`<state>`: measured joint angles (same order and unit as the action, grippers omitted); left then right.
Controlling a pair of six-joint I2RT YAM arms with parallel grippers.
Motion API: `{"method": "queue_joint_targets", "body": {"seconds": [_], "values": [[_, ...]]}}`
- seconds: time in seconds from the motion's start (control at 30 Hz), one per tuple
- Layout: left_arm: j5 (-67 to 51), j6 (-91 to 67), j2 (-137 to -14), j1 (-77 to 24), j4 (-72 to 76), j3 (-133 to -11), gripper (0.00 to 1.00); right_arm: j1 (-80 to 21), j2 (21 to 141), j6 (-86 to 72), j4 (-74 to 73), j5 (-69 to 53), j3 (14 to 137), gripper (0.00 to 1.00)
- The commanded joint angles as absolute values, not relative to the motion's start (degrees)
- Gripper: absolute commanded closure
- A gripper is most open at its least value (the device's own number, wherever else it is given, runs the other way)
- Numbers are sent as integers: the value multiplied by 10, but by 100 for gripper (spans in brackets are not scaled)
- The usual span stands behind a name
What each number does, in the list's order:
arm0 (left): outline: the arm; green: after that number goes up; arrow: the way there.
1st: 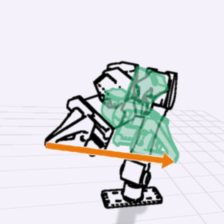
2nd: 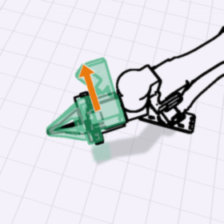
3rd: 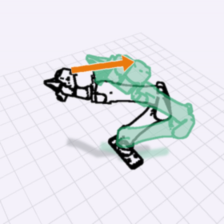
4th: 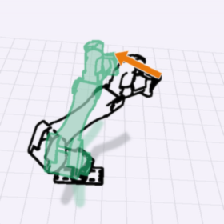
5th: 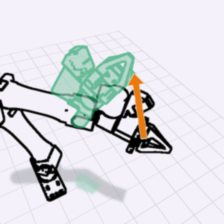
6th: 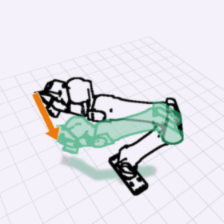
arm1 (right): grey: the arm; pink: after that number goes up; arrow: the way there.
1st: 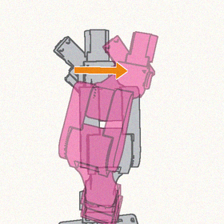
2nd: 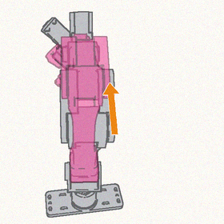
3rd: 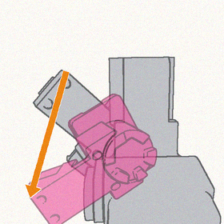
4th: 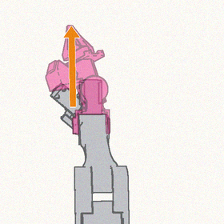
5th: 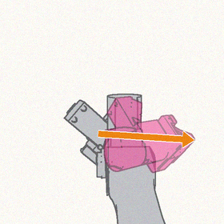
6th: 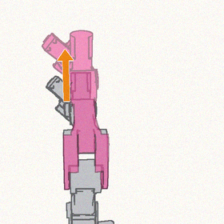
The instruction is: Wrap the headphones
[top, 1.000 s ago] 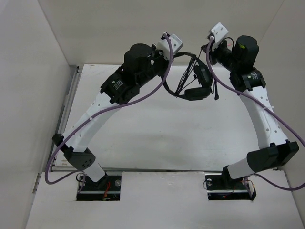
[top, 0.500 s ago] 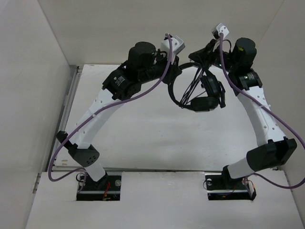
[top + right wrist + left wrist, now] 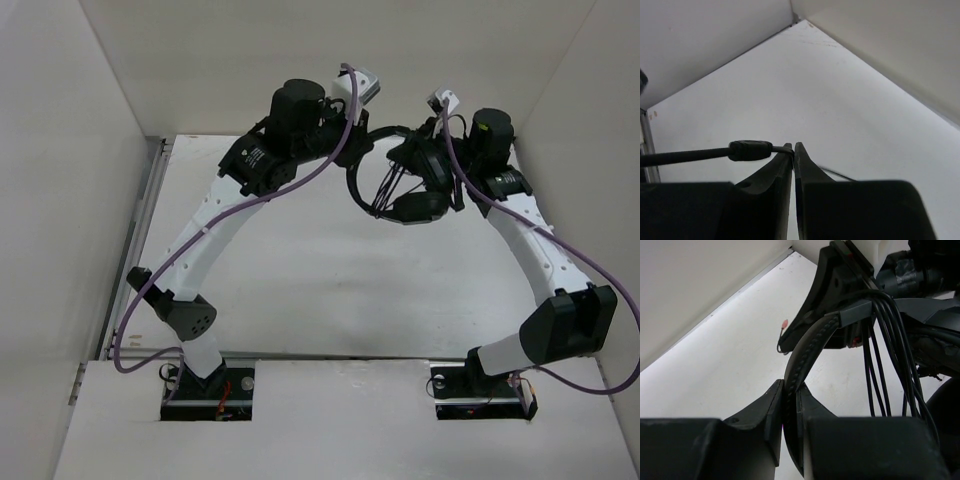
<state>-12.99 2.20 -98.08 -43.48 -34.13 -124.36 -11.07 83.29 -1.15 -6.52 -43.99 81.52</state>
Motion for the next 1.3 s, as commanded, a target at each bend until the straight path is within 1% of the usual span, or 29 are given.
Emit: {"method": "queue_joint_targets", "body": {"seconds": [0.0,0.03,0.07,0.1,0.17,0.23,0.37,0.57,0.67,0.8,1.0,1.27], "values": [[-156,10,-958,-429,-272,-1273,99,-115,809,-20,-40,-464,795,85],[-155,11,-956,-426,-269,-1266,100,-115,809,-28,-39,-477,791,82],[-153,11,-955,-424,-266,-1260,100,-115,808,-37,-38,-490,789,76],[-151,13,-953,-423,-262,-1251,100,-115,808,-53,-35,-506,788,67],[-146,18,-947,-421,-255,-1235,100,-115,806,-79,-19,-526,781,60],[-142,22,-942,-420,-250,-1225,100,-110,805,-107,-2,-532,771,55],[-134,21,-940,-416,-243,-1230,100,-93,802,-163,36,-550,745,49],[-125,10,-942,-402,-235,-1243,100,-80,801,-294,152,-645,701,47],[-116,-6,-942,-391,-227,-1242,100,-76,801,-362,221,-670,683,46],[-107,-32,-944,-368,-214,-1239,100,-72,800,-418,278,-691,665,45],[-91,-40,-941,-348,-200,-1225,100,-75,791,-440,300,-700,640,46],[-81,-41,-928,-344,-186,-1188,100,-94,779,-443,306,-693,602,47]]}}
